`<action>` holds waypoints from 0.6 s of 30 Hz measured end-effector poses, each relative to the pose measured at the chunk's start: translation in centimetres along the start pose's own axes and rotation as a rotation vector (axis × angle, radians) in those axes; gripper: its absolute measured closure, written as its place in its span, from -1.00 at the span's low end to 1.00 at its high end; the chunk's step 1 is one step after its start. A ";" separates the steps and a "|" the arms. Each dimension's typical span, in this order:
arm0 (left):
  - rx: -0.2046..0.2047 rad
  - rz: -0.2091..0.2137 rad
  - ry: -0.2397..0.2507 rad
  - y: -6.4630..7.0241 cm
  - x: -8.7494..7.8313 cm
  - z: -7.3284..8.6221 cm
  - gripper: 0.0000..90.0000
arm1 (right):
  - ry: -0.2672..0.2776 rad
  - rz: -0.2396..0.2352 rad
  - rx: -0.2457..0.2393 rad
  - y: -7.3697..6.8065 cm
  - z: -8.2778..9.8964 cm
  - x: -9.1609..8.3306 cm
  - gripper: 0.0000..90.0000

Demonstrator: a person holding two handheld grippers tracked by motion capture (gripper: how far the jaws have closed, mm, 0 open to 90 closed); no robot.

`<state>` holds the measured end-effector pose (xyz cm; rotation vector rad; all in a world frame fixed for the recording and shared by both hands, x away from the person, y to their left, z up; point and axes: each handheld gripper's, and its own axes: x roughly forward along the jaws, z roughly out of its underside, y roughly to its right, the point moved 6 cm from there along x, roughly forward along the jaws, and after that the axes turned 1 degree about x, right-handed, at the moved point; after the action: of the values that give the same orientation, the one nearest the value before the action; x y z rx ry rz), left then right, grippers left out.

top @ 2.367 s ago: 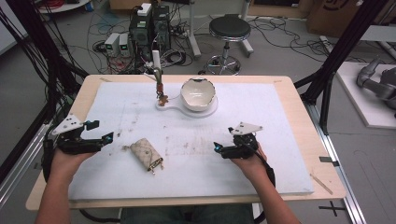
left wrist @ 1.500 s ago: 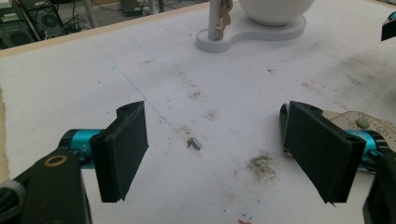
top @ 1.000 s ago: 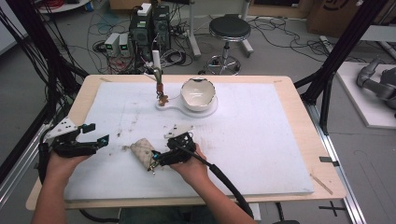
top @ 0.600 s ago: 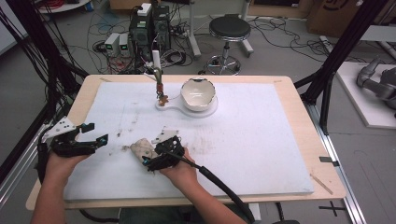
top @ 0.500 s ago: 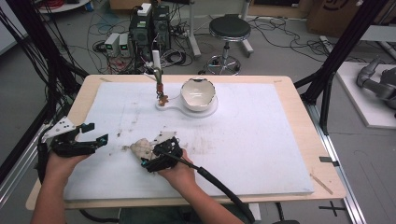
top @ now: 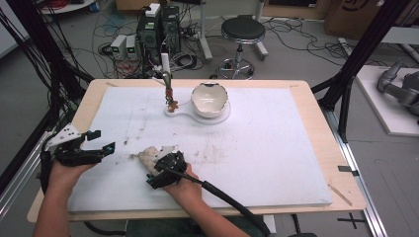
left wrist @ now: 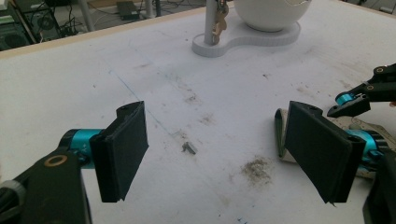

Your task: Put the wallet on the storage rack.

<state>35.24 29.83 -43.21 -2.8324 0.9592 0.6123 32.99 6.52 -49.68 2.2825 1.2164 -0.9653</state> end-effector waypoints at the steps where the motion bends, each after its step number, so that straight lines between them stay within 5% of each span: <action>1: 0.002 0.000 0.001 0.0 0.0 0.0 -0.52 | -0.001 -0.004 -0.001 -0.1 0.0 0.0 -0.48; 5: -0.001 0.007 0.009 0.0 -0.1 -0.1 -0.51 | 0.012 -0.030 -0.011 0.0 0.1 -0.3 -0.23; 13: -0.005 0.004 0.009 0.0 -0.1 0.0 -0.51 | 0.019 -0.030 -0.016 0.3 0.0 -0.7 -0.17; 18: -0.002 0.005 0.006 0.0 -0.1 0.0 -0.52 | 0.062 -0.012 -0.009 1.9 -0.7 -2.7 -0.17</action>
<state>35.22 29.90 -43.20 -2.8356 0.9668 0.6062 33.78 4.41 -47.24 2.3162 1.2584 -0.8981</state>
